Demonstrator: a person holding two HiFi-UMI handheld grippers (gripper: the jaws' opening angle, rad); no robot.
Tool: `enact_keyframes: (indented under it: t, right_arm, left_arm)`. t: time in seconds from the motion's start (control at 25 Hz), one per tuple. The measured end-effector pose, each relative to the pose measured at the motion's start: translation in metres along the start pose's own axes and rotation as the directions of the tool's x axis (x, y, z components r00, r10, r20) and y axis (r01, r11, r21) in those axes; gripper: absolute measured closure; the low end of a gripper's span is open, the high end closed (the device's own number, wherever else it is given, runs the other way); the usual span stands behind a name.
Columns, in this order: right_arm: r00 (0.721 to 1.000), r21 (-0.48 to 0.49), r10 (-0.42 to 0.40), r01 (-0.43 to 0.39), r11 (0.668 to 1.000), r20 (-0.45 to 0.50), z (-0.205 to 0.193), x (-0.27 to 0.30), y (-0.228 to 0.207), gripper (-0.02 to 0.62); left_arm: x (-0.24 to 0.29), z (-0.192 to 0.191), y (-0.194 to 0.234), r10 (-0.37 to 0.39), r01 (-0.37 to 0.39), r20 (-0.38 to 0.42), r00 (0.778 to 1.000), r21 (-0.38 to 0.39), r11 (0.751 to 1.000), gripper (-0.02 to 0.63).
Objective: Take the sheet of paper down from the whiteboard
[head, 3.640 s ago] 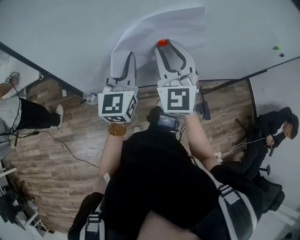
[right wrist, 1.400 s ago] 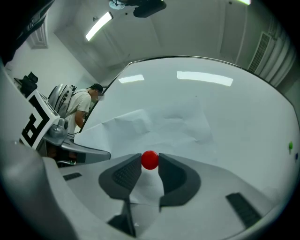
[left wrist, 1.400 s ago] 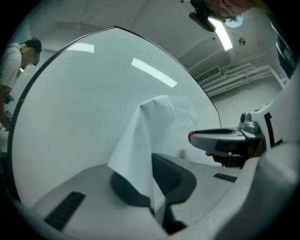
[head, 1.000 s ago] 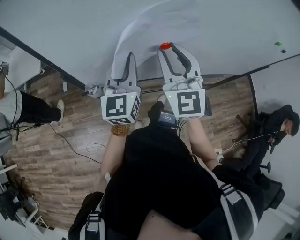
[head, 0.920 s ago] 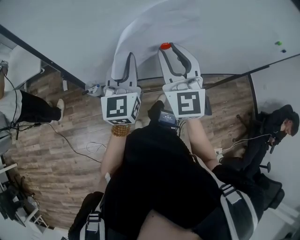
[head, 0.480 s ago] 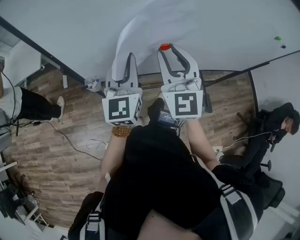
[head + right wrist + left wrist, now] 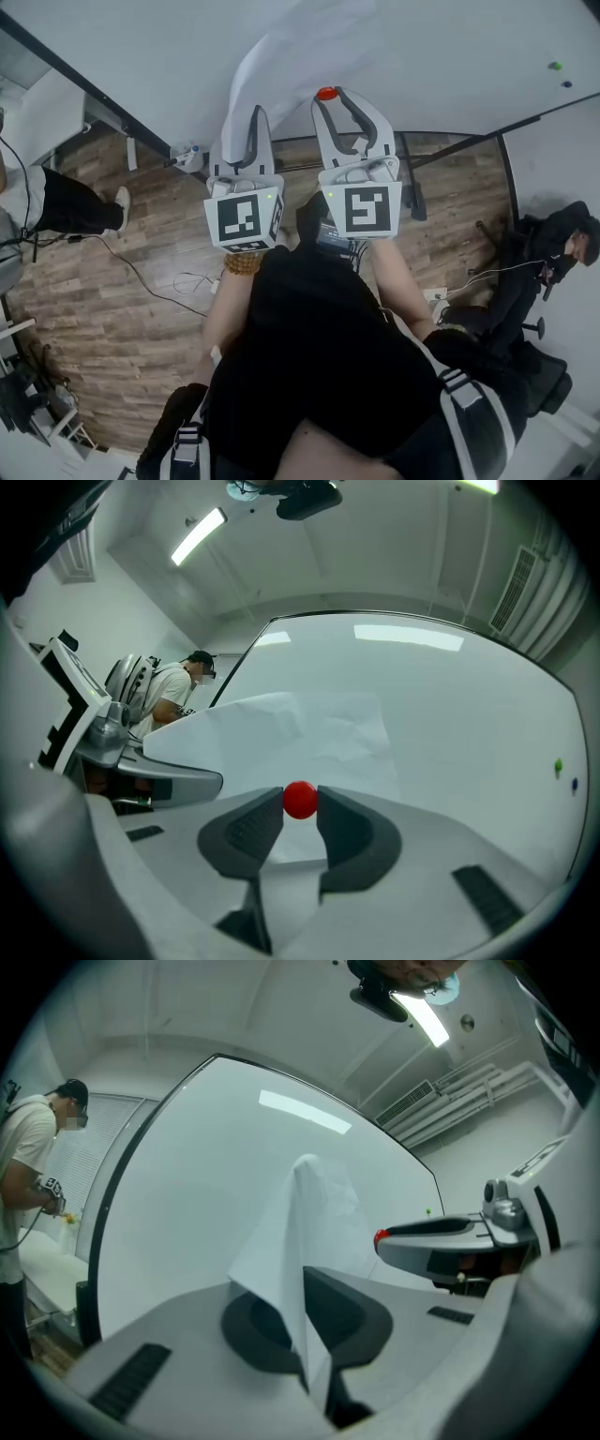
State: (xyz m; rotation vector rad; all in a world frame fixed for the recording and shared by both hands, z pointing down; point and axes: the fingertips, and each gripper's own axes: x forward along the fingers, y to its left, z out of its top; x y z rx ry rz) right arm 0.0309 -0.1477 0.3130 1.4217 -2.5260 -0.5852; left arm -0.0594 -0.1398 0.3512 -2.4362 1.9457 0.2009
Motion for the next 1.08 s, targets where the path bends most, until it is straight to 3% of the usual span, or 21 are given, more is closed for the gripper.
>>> enact_keyframes:
  t: [1.08]
  right_arm:
    - [1.000, -0.079, -0.027, 0.026, 0.996, -0.014, 0.011, 0.003, 0.004, 0.489]
  left_arm:
    - [0.006, -0.002, 0.015, -0.015, 0.015, 0.004, 1.000, -0.030, 0.999, 0.595]
